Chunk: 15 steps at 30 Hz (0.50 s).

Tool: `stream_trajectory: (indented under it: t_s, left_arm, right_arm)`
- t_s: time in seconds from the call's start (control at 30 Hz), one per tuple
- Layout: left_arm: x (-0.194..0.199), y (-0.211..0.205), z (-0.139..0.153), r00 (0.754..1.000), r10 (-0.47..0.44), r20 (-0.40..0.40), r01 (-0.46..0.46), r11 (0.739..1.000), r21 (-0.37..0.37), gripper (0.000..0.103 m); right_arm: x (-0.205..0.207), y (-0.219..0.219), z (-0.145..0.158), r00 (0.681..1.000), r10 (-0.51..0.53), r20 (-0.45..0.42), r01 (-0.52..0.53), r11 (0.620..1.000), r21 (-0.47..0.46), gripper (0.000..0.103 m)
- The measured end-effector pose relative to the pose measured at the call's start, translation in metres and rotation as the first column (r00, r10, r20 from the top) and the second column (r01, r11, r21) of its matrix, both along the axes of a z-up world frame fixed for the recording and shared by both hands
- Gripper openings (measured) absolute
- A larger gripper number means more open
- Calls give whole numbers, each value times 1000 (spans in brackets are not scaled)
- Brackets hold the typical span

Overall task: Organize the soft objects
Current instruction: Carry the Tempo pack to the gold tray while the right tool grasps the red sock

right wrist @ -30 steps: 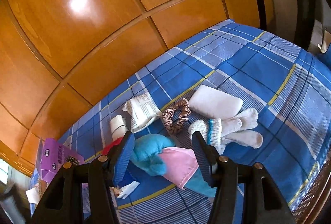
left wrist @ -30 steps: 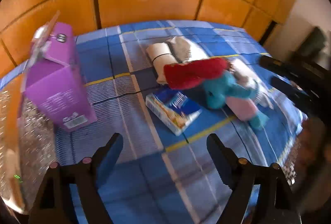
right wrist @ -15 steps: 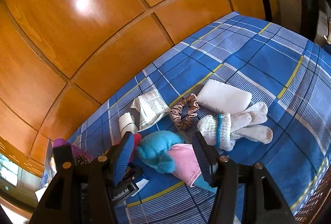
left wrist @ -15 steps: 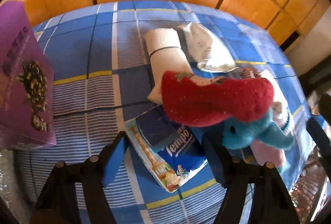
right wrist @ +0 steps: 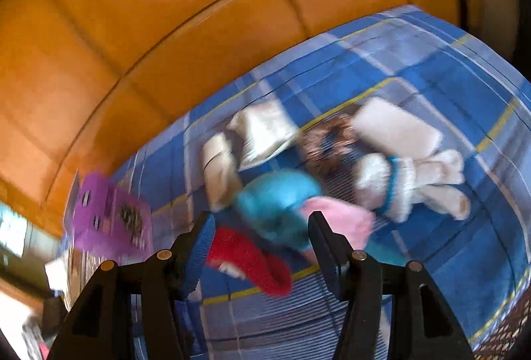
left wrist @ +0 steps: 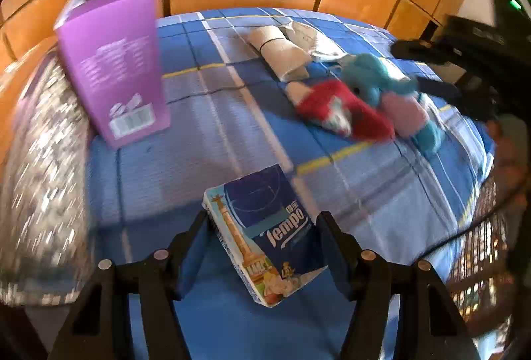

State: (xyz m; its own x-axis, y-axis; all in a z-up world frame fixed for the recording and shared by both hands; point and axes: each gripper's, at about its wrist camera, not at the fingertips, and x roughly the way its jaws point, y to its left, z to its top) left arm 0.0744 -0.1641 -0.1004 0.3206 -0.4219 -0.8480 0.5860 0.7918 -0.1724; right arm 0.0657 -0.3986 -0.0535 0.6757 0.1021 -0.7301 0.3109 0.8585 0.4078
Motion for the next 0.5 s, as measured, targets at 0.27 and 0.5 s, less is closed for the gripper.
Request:
stream_trajectory:
  t_s: [0.27,0.5]
  left_arm:
    - [-8,26,-6,1000,24,-18,-25,998,-64,65]
    - [-13,28,-8,999,35,20,-34,996,-82,66]
  right_arm:
    - [39,73,-25,942,260,-212,-310,915,-259,59]
    - [58,79,-58,906,245,-345,-366,864,-347,32]
